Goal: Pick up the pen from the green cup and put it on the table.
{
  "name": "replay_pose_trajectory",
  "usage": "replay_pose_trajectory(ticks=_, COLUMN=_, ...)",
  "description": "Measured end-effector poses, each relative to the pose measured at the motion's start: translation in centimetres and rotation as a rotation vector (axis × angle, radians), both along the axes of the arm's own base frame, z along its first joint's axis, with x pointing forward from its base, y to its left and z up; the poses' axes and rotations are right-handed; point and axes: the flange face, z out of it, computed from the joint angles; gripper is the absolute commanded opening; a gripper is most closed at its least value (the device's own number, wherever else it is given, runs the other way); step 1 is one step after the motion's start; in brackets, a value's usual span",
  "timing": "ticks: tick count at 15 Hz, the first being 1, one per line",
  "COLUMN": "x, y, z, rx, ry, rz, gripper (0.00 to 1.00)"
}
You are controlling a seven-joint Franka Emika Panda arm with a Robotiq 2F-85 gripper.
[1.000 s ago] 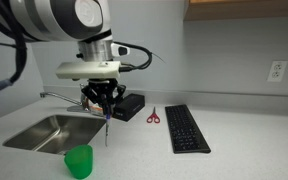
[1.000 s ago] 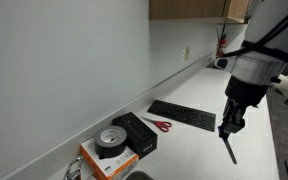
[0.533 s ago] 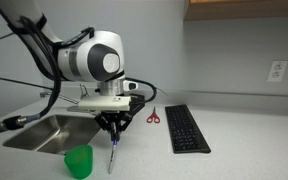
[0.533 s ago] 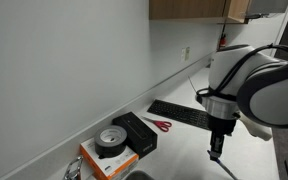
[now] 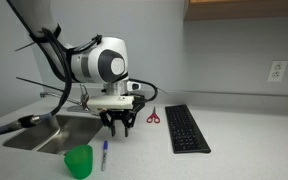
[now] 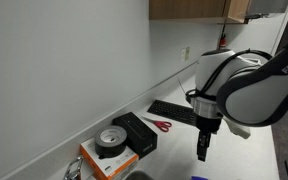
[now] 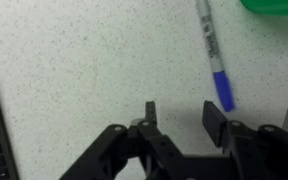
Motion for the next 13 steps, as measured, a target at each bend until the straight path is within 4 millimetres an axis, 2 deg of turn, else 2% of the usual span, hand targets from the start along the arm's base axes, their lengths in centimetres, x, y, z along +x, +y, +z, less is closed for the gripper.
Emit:
replay_pose_trajectory(ticks=2, x=0.4, y=0.1, z=0.3, rx=0.0, ry=-0.009, rz=-0.001, gripper=1.0)
replay_pose_trajectory(ticks=13, x=1.3, y=-0.3, z=1.2, rx=0.01, ry=-0.03, rz=-0.022, gripper=1.0)
